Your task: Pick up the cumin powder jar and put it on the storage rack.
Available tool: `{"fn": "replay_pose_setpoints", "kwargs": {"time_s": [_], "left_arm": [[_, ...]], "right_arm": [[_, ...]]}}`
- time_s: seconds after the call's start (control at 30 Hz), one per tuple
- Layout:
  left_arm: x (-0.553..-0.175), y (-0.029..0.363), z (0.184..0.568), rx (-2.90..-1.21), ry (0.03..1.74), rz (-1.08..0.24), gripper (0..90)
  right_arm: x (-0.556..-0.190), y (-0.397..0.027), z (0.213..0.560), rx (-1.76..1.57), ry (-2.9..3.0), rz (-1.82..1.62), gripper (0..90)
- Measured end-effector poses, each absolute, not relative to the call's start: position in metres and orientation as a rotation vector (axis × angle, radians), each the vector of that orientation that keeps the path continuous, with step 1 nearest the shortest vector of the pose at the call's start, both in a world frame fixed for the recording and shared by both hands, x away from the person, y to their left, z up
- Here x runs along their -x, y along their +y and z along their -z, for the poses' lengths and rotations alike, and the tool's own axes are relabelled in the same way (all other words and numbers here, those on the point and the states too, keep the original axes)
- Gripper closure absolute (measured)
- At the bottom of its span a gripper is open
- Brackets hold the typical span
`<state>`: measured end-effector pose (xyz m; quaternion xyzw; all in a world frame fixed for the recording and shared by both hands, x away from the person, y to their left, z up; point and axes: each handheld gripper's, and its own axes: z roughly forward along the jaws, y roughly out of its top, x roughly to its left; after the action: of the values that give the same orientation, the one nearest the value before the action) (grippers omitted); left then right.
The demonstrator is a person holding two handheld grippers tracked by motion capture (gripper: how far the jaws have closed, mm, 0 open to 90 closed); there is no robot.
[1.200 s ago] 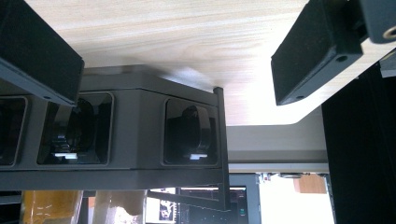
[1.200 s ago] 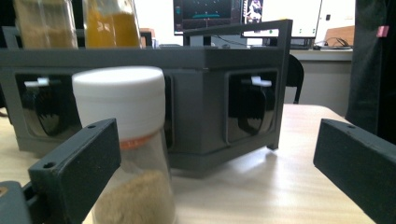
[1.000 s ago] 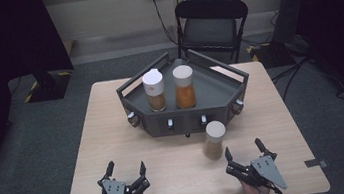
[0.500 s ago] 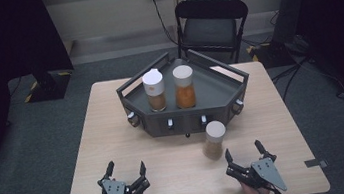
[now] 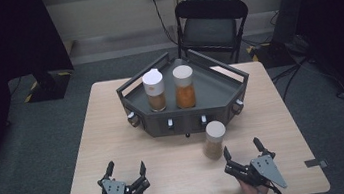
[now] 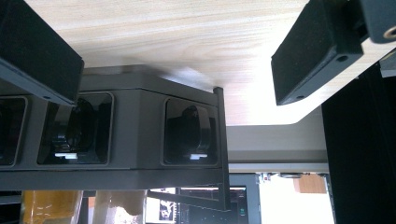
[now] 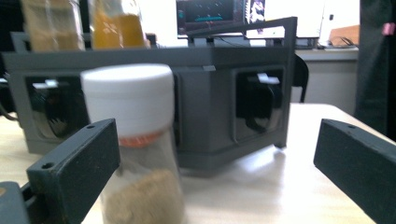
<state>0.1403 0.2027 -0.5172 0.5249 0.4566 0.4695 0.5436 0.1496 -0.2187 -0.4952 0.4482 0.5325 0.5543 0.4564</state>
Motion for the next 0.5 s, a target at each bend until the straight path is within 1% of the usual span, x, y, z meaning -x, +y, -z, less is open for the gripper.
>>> {"fn": "replay_pose_setpoints", "kwargs": {"time_s": [0.5], "left_arm": [[-0.14,0.203,0.517,-1.245,1.084,-1.114,2.0]], "right_arm": [[-0.163,-0.213,0.463,-1.042,1.348,-1.436,0.0]]}}
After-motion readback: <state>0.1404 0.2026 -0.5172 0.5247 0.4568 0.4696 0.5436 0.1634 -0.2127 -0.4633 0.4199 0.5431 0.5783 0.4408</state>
